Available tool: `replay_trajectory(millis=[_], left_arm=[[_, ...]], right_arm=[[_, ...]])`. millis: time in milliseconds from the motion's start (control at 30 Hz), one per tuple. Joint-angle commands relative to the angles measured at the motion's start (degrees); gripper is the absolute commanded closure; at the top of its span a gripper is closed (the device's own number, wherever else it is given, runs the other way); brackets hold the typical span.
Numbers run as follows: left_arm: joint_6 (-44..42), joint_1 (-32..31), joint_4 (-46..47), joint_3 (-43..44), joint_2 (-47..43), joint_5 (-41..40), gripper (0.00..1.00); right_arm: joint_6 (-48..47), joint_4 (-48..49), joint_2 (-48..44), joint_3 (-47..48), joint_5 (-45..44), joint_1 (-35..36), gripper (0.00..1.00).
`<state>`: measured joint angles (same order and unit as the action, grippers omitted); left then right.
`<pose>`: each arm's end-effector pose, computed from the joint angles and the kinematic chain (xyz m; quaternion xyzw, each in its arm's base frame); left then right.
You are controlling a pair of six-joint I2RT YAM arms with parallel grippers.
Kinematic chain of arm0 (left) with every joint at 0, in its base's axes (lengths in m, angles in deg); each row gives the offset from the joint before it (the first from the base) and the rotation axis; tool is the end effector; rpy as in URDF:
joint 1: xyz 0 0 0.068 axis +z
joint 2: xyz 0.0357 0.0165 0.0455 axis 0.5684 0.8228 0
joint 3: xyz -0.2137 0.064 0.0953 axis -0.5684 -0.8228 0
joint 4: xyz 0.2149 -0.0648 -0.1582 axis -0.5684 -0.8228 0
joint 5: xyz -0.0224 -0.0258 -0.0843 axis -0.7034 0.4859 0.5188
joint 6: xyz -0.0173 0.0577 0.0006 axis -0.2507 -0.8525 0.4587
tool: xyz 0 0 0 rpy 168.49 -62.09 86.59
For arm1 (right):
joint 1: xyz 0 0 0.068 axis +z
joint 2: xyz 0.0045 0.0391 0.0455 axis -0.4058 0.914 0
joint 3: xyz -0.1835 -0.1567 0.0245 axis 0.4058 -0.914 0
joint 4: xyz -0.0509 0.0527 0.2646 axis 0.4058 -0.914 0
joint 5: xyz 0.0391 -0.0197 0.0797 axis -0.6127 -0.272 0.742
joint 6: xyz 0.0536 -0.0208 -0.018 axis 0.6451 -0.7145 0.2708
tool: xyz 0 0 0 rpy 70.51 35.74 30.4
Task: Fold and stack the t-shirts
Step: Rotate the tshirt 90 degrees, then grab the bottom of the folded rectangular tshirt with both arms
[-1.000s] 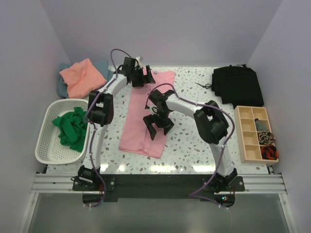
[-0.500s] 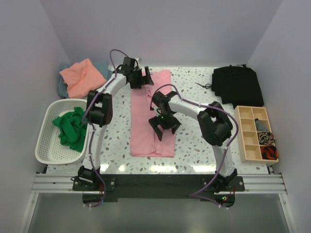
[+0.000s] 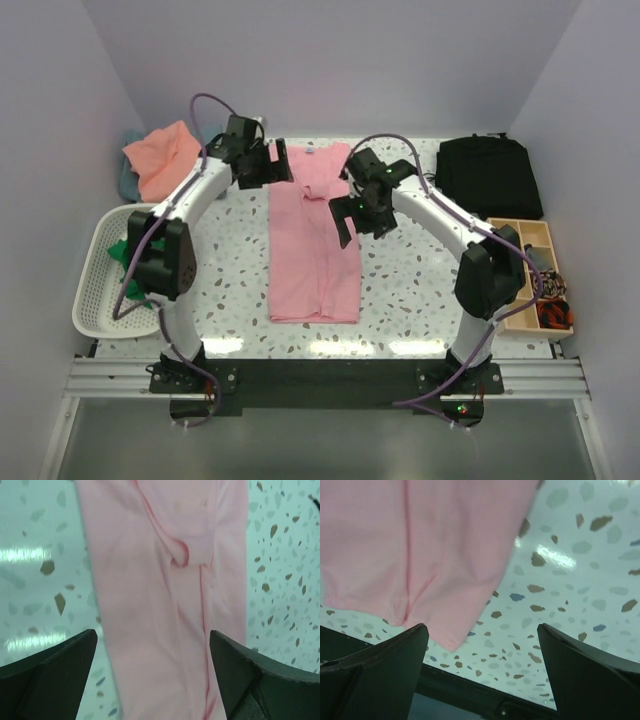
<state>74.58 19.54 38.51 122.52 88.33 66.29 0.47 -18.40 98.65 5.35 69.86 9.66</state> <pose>0.4355 -0.1245 0.2291 -0.0645 0.9307 -0.1915 0.3049 0.3198 0.2160 0.2373 -0.1769 0.9677 0.0998 0.1496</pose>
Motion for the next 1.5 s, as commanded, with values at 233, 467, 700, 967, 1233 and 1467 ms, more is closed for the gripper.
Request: replay_trajectory(millis=[233,467,700,967,1233,1467], left_arm=[[0.9,-1.3,-10.5,-27.7,-27.4,4.3,0.0],[5.5,-6.9,-16.0,-41.0,-39.4,7.5,0.0],[8.3,-10.0,-17.0,-52.8,-50.7,9.4,0.0],[9.4,-10.0,-6.7,-60.6,-52.2,7.6,0.02],[10.5,-10.0,0.2,-62.3,-46.8,6.4,0.07],[10.5,-10.1,3.8,-63.9,-44.3,7.9,0.14]], right_arm=[[6.8,-1.6,-4.6,-11.7,18.9,-10.7,0.09],[6.6,-1.5,-9.8,-21.1,22.2,-10.6,0.11],[9.3,3.4,-15.7,-30.8,21.0,-8.7,0.11],[14.4,14.1,-16.8,-37.2,18.3,-5.7,0.11],[19.5,23.5,-15.2,-41.4,14.2,-1.0,0.14],[21.6,26.4,-12.9,-43.9,15.9,1.0,0.18]])
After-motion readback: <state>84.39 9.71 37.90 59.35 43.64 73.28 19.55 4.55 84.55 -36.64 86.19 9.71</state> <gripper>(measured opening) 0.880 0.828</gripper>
